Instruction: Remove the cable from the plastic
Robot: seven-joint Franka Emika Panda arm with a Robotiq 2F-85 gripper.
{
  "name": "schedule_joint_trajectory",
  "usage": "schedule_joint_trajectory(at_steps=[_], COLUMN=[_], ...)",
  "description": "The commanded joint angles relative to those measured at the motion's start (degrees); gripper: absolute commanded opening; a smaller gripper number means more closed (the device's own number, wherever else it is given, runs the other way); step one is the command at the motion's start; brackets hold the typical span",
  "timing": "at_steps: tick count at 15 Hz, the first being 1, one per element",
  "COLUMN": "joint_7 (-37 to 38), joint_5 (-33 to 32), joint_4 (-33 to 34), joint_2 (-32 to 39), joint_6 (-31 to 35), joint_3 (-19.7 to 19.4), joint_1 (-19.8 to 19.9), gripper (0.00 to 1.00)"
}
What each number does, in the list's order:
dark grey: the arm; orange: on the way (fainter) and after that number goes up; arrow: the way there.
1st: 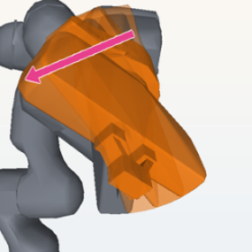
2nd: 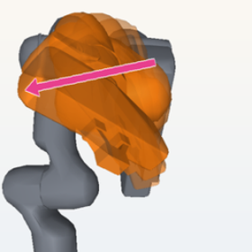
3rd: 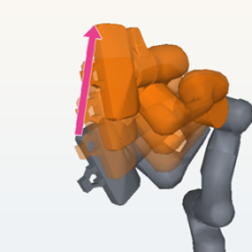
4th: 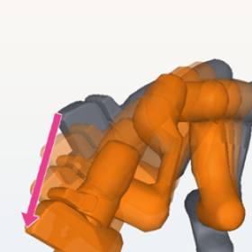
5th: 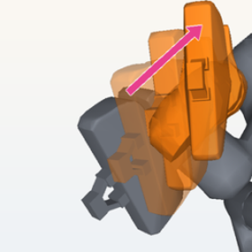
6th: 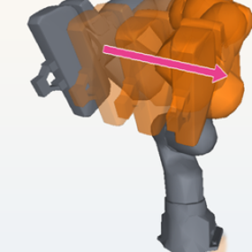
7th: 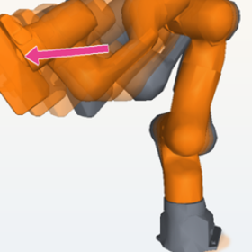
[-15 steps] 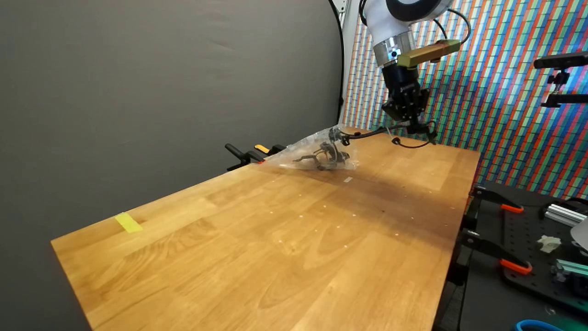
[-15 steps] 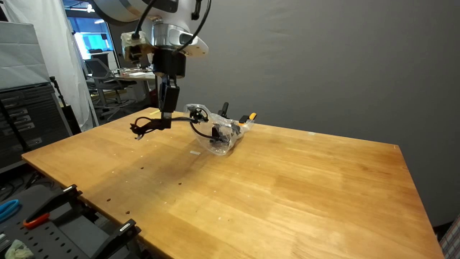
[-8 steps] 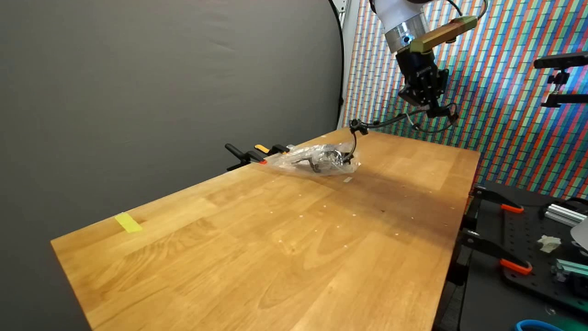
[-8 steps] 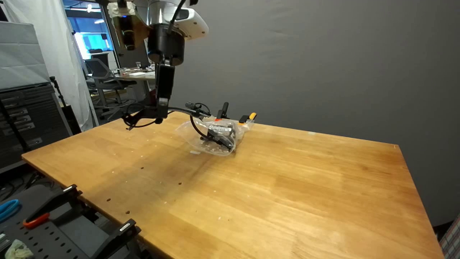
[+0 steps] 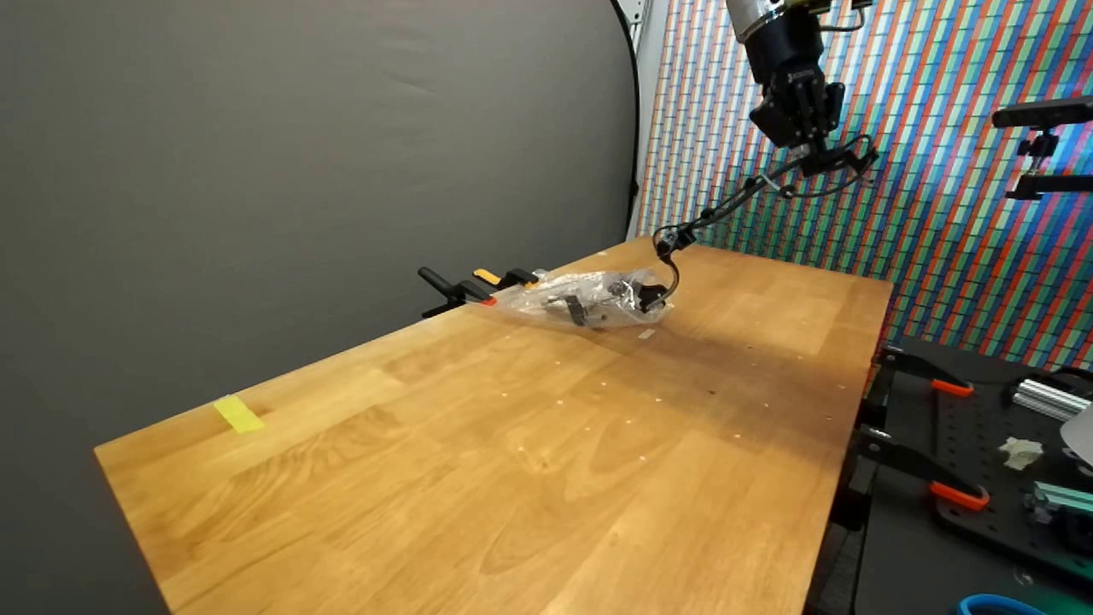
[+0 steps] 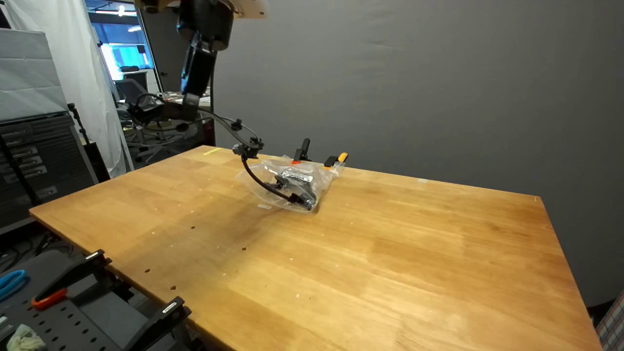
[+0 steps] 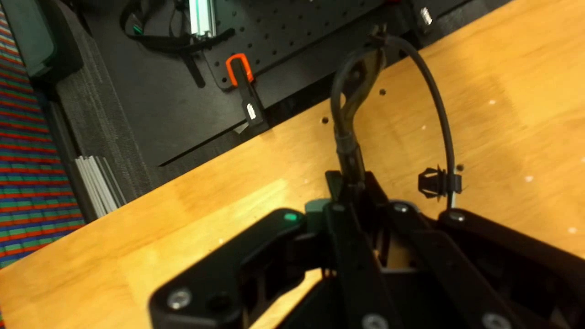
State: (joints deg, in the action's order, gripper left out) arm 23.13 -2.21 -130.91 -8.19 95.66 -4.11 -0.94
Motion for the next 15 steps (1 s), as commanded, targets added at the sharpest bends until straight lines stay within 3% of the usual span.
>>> schedule_joint_trajectory(at_steps=[1,3,10,15], joint_7=[-9.32,-13.79,-25.33,-25.60], joint_5=[5.71,8.34,23.57,36.57], joint_4=[2.87,4.47,8.18,13.47], joint_2=[-3.16,-3.79,-3.80,-0.05], joint_6=[-8.22,-11.43,-11.69,-17.03], joint_3=[1.70,2.43,3.15,4.62], joint_1=[0.16,-0.24,-1.35,-2.95], gripper=[0.03,0.03,0.03,0.03])
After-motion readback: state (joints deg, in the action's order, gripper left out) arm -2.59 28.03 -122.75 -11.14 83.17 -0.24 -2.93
